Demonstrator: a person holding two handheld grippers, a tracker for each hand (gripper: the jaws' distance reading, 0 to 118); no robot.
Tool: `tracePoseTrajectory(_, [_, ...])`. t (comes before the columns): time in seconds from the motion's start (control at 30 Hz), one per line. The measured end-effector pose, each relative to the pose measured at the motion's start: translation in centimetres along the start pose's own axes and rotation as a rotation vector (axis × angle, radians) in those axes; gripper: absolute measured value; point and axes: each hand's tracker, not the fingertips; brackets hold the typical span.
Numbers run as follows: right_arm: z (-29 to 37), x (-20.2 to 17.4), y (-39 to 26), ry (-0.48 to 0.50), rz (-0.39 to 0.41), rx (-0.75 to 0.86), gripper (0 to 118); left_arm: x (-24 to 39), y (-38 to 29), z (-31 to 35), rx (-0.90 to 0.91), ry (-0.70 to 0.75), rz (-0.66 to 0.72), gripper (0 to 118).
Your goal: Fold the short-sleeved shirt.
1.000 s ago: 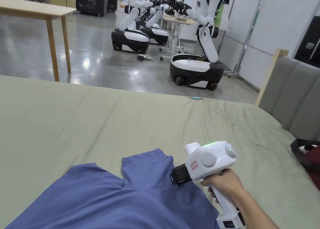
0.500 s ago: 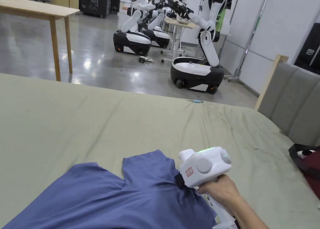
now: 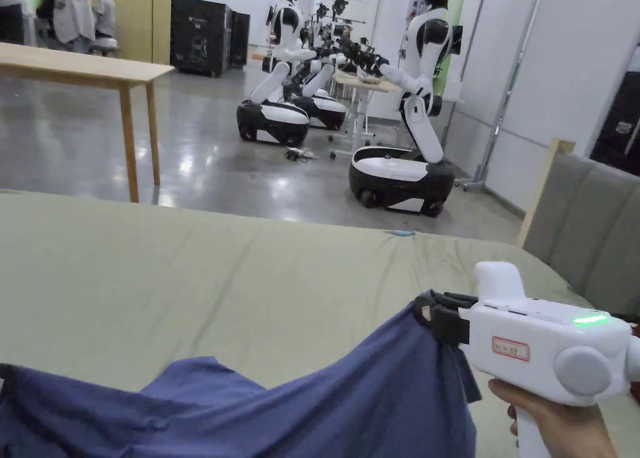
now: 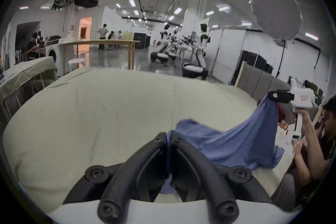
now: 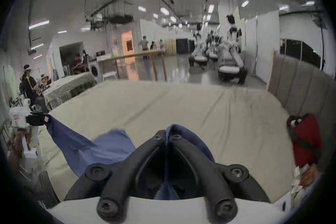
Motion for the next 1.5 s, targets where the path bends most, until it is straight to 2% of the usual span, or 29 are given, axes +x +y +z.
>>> tracePoseTrajectory(0.07, [2.5, -0.2, 1.9, -0.048, 0.021, 0.075, 3, 0.8, 2.3, 0.0, 0.037, -0.028, 0.028, 2])
tracePoseTrajectory(0.17, [5.1, -0.3, 4.6, -0.065, 0.028, 0.151, 3, 1.8, 5.4, -0.3, 0.077, -0.038, 0.028, 2])
tracePoseTrajectory(0.37, [7.9, -0.9, 11.1, -0.155, 0.110, 0.292, 3, 4.1, 14.0, -0.8, 0.184, -0.108, 0.032, 2])
tracePoseTrajectory(0.5, [9.0, -0.8, 16.7, -0.169, 0.097, 0.356, 3, 5.9, 20.7, -1.0, 0.257, -0.105, -0.002, 2])
tracePoseTrajectory(0.53, [9.1, -0.7, 18.1, -0.169, 0.081, 0.397, 3, 6.2, 22.3, -1.1, 0.264, -0.110, -0.025, 2])
tracePoseTrajectory(0.7, [8.2, -0.3, 26.0, -0.240, 0.111, 0.432, 3, 7.1, 30.2, -3.1, 0.338, -0.096, -0.034, 2])
tracePoseTrajectory(0.83, [6.2, 0.0, 31.1, -0.284, 0.127, 0.457, 3, 7.6, 35.7, -4.8, 0.365, -0.011, -0.047, 2])
tracePoseTrajectory(0.9, [5.1, 0.5, 33.1, -0.305, 0.109, 0.475, 3, 7.5, 37.9, -5.7, 0.370, 0.009, -0.054, 2])
tracePoseTrajectory(1.13, [1.3, 1.8, 38.1, -0.331, -0.014, 0.500, 3, 6.8, 42.5, -8.0, 0.397, 0.083, -0.099, 2])
tracePoseTrajectory(1.17, [0.8, 2.1, 38.4, -0.301, -0.041, 0.516, 3, 6.5, 43.1, -8.4, 0.392, 0.099, -0.087, 2])
tracePoseTrajectory(1.3, [-1.3, 2.5, 39.5, -0.312, -0.034, 0.506, 3, 5.6, 44.0, -9.1, 0.417, 0.077, -0.033, 2])
tracePoseTrajectory(1.5, [-3.4, 2.4, 38.4, -0.316, 0.005, 0.486, 3, 5.2, 43.4, -9.9, 0.420, 0.061, -0.055, 2])
